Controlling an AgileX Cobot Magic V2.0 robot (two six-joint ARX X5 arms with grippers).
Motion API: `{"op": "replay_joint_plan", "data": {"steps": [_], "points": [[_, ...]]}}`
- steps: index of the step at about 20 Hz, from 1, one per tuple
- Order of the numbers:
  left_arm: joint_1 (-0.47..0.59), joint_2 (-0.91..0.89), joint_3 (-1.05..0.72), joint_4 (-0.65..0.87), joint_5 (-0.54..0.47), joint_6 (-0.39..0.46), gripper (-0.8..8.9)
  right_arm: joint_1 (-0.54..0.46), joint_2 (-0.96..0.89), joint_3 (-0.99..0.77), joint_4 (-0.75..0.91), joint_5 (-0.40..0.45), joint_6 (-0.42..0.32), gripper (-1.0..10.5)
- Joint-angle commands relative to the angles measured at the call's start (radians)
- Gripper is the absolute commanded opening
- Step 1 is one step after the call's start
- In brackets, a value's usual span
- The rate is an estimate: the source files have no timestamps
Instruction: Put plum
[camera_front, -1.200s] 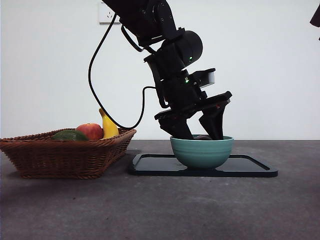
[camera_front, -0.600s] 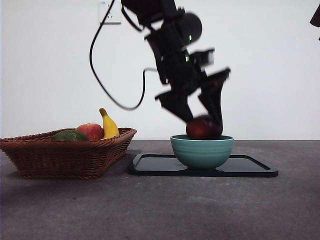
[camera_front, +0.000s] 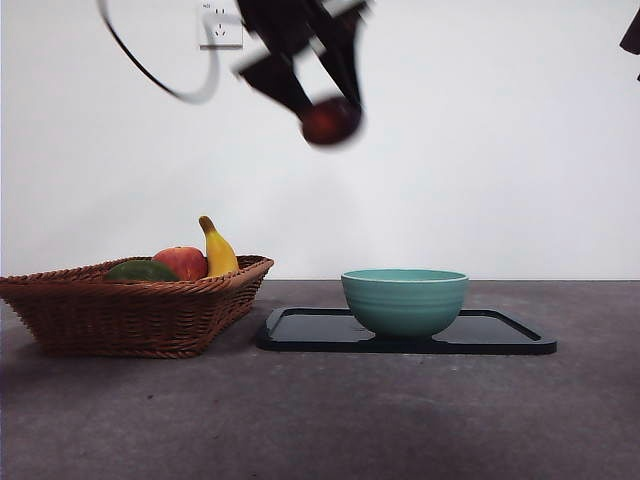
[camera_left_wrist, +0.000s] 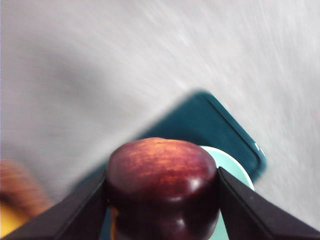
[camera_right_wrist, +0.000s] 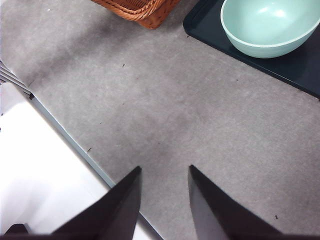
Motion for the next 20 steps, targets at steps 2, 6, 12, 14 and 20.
{"op": "replay_joint_plan", "data": {"steps": [2,6,12,14,20], "points": [[0.072,-0.122,0.046,-0.009,-0.002,-0.007,2.39,0.005,0.003,0.008,0.006,-0.003,-0.021,1.5],[0.176,-0.231,0.046,-0.115,-0.002,0.021,2.39,0.005,0.003,0.008,0.007,-0.003,-0.022,1.5],[0.272,-0.286,0.044,-0.307,0.120,0.078,2.27,0.005,0.003,0.008,0.022,-0.003,-0.023,1.5],[0.276,-0.286,0.034,-0.336,0.176,0.093,2.12,0.005,0.004,0.008,0.029,-0.003,-0.023,1.5],[0.288,-0.286,-0.125,-0.346,0.192,0.121,2.12,0.005,0.003,0.008,0.029,-0.003,-0.027,1.5]]}}
